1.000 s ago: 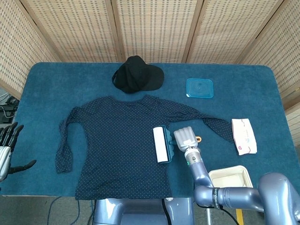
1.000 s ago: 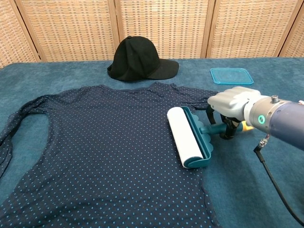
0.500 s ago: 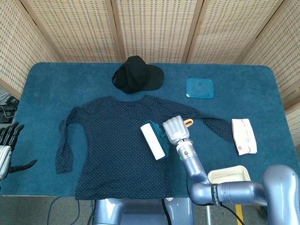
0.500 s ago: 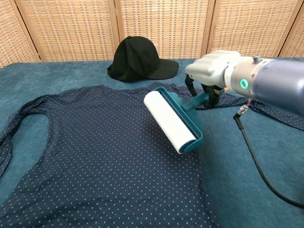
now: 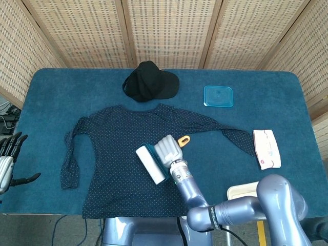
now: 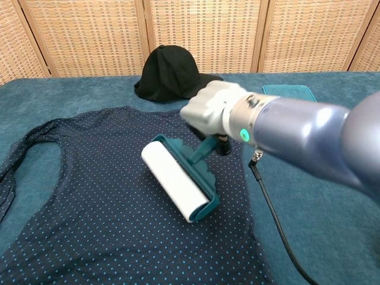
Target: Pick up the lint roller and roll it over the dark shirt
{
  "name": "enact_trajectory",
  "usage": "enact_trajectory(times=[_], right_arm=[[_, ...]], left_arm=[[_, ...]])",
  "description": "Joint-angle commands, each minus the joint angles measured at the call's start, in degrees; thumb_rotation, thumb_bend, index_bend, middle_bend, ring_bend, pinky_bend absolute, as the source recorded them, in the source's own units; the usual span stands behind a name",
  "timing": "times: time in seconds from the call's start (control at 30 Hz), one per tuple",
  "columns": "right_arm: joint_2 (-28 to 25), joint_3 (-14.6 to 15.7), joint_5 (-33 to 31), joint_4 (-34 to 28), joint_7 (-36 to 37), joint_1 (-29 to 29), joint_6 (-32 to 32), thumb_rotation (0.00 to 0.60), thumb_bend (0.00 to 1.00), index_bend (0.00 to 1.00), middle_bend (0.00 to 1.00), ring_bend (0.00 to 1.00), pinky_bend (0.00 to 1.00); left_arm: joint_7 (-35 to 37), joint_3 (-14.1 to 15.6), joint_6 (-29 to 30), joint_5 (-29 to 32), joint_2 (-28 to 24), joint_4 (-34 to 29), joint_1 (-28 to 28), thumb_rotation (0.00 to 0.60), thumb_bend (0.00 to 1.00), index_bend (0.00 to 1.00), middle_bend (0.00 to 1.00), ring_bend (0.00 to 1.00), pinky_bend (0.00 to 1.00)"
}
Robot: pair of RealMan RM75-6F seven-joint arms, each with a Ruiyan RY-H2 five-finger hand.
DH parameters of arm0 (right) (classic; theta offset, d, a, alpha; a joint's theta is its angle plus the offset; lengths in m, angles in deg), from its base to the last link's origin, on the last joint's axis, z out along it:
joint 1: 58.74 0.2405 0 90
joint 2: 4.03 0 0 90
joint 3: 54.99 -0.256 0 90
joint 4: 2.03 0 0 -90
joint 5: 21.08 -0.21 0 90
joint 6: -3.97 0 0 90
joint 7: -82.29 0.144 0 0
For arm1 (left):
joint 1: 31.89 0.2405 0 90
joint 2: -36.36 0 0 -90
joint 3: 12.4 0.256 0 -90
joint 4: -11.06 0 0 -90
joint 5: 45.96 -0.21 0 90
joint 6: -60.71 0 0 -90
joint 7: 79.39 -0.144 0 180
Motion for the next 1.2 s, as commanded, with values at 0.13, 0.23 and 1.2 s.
enact_trajectory(times=[0.13, 0.23, 1.2], right_arm=[[3.2, 1.0, -0.5, 1.7, -1.7, 1.8, 0.7, 0.600, 0.80, 0.73, 1.00, 1.00, 1.00], [3.6, 1.6, -0.7, 1.8, -2.3, 2.0, 0.8, 0.600, 0.80, 0.73, 1.00, 1.00, 1.00], [-4.4, 9.5, 2.9, 8.0, -3.4, -1.4, -0.3, 0.600, 0.80, 0.73, 1.00, 1.00, 1.00]], left_arm=[[0.3, 0.1, 0.1, 0.0, -0.1, 0.0, 0.0, 0.600, 0.00, 0.00, 0.00, 0.00, 0.00], [0.3, 0.1, -0.1, 0.0, -0.1, 0.1, -0.1, 0.600, 0.00, 0.00, 0.00, 0.00, 0.00], [-0.9, 0.2, -0.3, 0.7, 0.3, 0.0, -0.3, 0.600, 0.00, 0.00, 0.00, 0.00, 0.00]])
